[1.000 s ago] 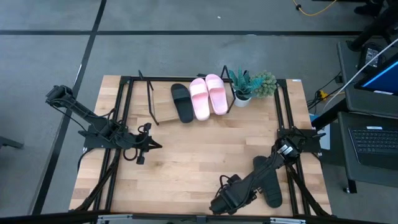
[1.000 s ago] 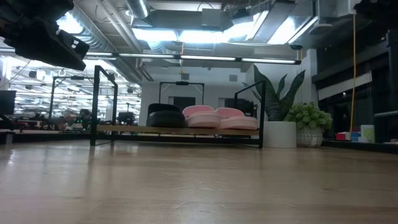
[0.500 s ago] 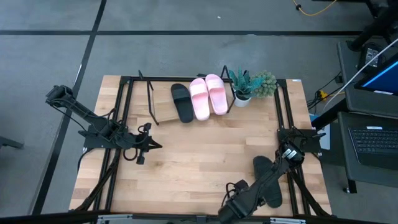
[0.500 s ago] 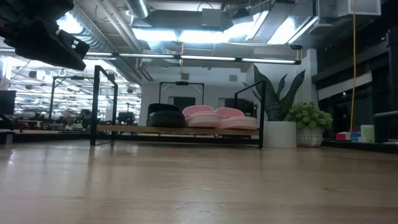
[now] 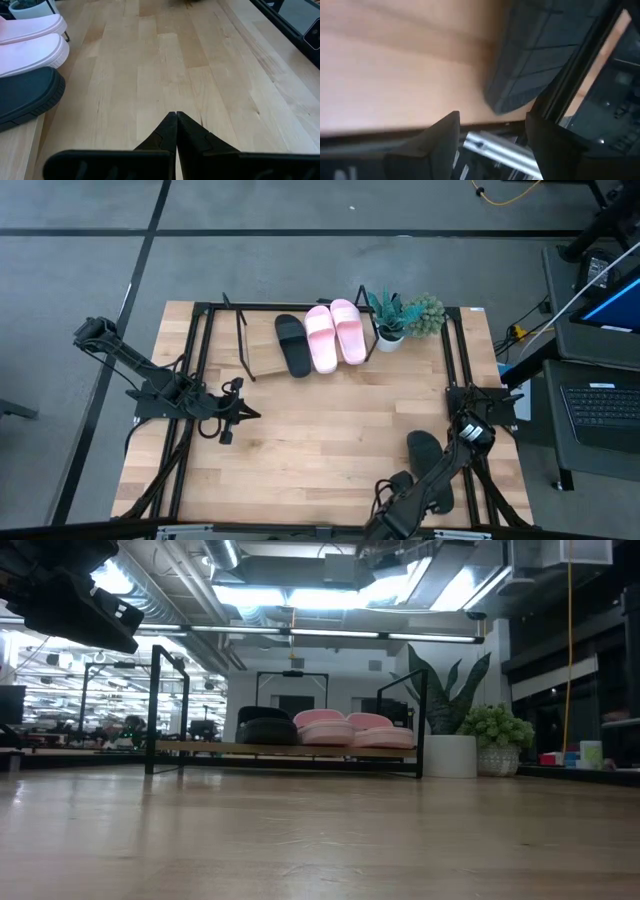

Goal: Pick and place slides into the shelf
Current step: Put the black slide on the shelf

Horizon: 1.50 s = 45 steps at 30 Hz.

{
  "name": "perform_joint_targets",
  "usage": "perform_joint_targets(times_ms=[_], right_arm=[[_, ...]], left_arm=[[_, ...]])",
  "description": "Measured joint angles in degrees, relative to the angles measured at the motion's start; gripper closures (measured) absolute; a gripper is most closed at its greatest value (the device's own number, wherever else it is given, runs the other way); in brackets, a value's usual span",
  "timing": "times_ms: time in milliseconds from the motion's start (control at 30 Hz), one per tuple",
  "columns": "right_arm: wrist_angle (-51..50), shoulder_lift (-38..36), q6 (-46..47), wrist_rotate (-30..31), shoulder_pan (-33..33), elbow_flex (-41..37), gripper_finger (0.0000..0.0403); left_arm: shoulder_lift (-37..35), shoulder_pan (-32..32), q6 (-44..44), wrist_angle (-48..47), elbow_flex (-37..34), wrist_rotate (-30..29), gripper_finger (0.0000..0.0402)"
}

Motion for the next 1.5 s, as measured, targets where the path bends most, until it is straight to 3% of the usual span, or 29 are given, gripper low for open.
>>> perform_joint_targets(times_ms=[700, 1367, 1500], right_arm=[[3.9, -0.2, 10.3, 1.6, 0.1, -13.2, 0.0181], [-0.1, 0.2, 17.9, 3.4, 0.9, -15.3, 0.0185], [-0.1, 0.3, 19.2, 0.4, 1.8, -16.9, 0.0195]], left_arm=[[0.0, 0.0, 0.0, 0.0, 0.0, 0.0, 0.0401], [0.0, 0.0, 1.7, 0.0, 0.0, 0.0, 0.0401], [0.0, 0.0, 1.7, -0.1, 0.0, 0.0, 0.0401]])
